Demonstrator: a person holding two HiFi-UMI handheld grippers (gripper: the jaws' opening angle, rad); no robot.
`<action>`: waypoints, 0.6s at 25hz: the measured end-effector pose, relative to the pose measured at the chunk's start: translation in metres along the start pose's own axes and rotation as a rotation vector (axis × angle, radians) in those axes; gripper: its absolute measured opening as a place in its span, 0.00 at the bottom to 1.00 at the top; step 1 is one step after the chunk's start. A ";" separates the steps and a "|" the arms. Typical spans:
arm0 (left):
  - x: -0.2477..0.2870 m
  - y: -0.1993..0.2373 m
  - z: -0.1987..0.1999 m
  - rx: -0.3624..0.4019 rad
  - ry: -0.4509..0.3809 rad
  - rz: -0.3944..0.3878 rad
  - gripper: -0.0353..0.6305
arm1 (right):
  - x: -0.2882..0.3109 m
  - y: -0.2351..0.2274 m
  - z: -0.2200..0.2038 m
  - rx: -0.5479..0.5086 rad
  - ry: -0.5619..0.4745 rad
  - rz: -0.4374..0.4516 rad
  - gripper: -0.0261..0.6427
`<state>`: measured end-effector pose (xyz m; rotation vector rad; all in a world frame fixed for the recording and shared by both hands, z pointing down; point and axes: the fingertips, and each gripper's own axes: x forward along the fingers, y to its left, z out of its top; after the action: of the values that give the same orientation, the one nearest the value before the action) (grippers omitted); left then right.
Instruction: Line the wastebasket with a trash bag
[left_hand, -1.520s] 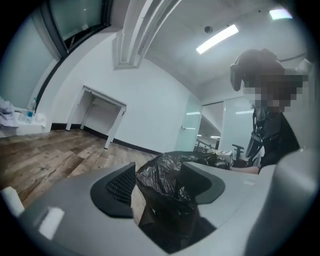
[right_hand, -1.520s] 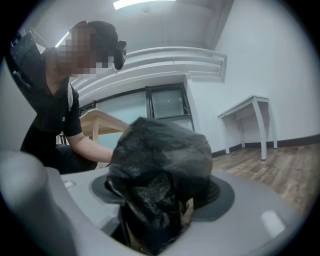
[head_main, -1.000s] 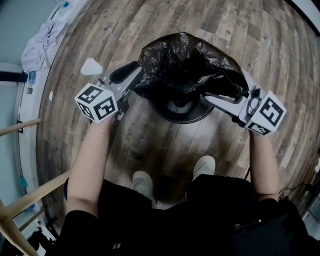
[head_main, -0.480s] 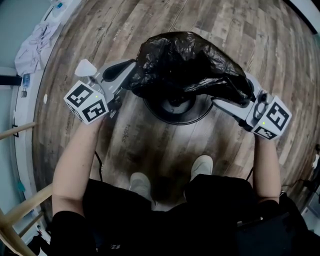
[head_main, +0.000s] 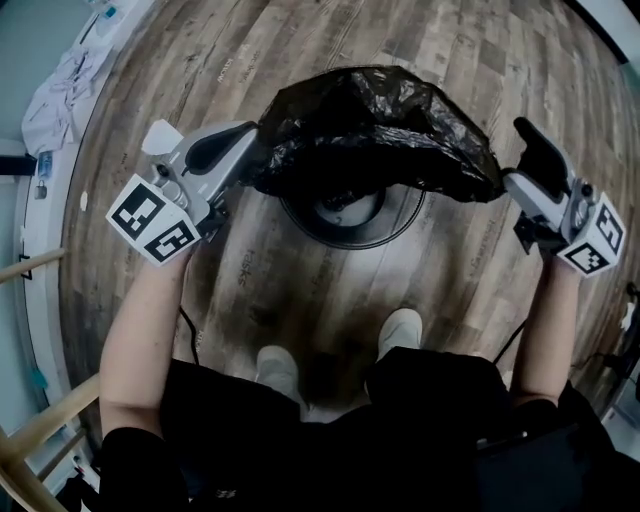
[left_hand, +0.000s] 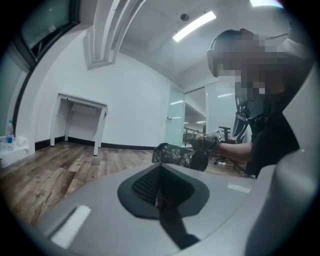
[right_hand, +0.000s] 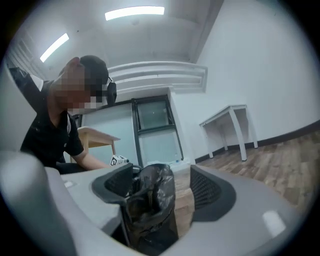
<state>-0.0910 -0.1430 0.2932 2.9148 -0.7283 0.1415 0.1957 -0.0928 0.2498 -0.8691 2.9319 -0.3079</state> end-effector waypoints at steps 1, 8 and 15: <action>0.001 -0.002 0.001 0.002 -0.002 -0.005 0.06 | 0.004 -0.003 0.011 0.003 -0.015 -0.002 0.57; 0.005 -0.012 0.004 0.011 -0.001 -0.026 0.06 | 0.066 -0.024 -0.017 0.009 0.195 -0.044 0.56; -0.005 -0.008 -0.004 0.014 0.026 -0.019 0.06 | 0.070 -0.024 -0.075 0.077 0.315 -0.061 0.04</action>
<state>-0.0917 -0.1334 0.2959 2.9262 -0.6988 0.1826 0.1413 -0.1379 0.3280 -0.9821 3.1526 -0.6100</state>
